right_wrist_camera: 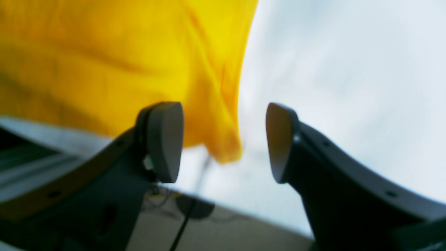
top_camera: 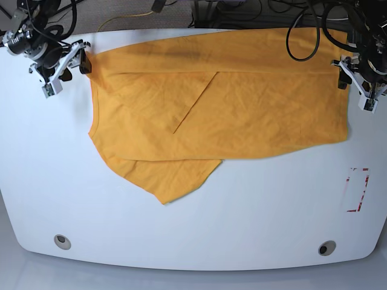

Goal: Fold the T-shirt properly
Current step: 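Release the edge and move both grippers to the shirt's hem corners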

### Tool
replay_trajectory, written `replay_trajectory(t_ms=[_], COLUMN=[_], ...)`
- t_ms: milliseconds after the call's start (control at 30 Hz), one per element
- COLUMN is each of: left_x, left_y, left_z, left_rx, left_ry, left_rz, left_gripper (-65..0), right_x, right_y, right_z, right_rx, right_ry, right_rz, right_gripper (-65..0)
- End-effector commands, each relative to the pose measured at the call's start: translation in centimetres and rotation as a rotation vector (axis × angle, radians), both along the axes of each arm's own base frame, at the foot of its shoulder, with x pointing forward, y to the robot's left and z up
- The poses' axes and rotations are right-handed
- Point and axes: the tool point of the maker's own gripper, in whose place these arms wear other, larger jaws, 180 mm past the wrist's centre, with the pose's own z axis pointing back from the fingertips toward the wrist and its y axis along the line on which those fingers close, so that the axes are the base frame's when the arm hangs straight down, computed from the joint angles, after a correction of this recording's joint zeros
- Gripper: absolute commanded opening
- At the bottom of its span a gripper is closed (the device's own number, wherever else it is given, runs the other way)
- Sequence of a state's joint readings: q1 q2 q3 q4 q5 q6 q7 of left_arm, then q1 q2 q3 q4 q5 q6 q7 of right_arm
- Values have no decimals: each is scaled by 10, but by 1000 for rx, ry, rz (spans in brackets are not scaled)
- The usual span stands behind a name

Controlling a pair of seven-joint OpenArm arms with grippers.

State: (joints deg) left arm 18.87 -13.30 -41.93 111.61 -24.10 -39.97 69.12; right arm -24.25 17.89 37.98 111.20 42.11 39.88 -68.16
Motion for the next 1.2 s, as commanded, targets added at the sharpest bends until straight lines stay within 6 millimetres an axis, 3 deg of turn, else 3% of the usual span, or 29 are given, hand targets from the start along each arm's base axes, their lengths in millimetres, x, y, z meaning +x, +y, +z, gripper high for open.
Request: replay_trajectory(t_ms=[0, 200, 267, 367, 467, 533, 900, 1067, 1167], left_x=[15, 30, 47, 60, 59, 75, 87, 85, 82], left_y=[6, -1, -1, 3, 19, 24, 33, 35, 36], left_z=[12, 13, 21, 24, 24, 31, 28, 26, 24], left_rx=[14, -23, -37, -57, -38, -45, -22, -17, -16], left_ry=[-53, -94, -138, -167, -153, -205, -244, -234, -228], left_rz=[2, 12, 17, 35, 81, 111, 154, 156, 159], left_gripper=[-297, -294, -294, -294, -294, -296, -296, -296, -296], right_x=[23, 64, 86, 109, 130, 150, 230, 262, 270], right_y=[1, -3, -10, -12, -20, -29, -19, 4, 15], right_z=[17, 18, 19, 15, 11, 11, -7, -15, -23], right_rx=[-13, -32, -19, 2, 13, 15, 132, 200, 237], right_ry=[-85, -122, -143, -139, -136, -145, -164, -197, -179], right_rz=[12, 2, -25, -38, -63, -84, -115, -94, -87], right_gripper=[-300, -300, -300, -300, -300, -300, -300, -300, -300])
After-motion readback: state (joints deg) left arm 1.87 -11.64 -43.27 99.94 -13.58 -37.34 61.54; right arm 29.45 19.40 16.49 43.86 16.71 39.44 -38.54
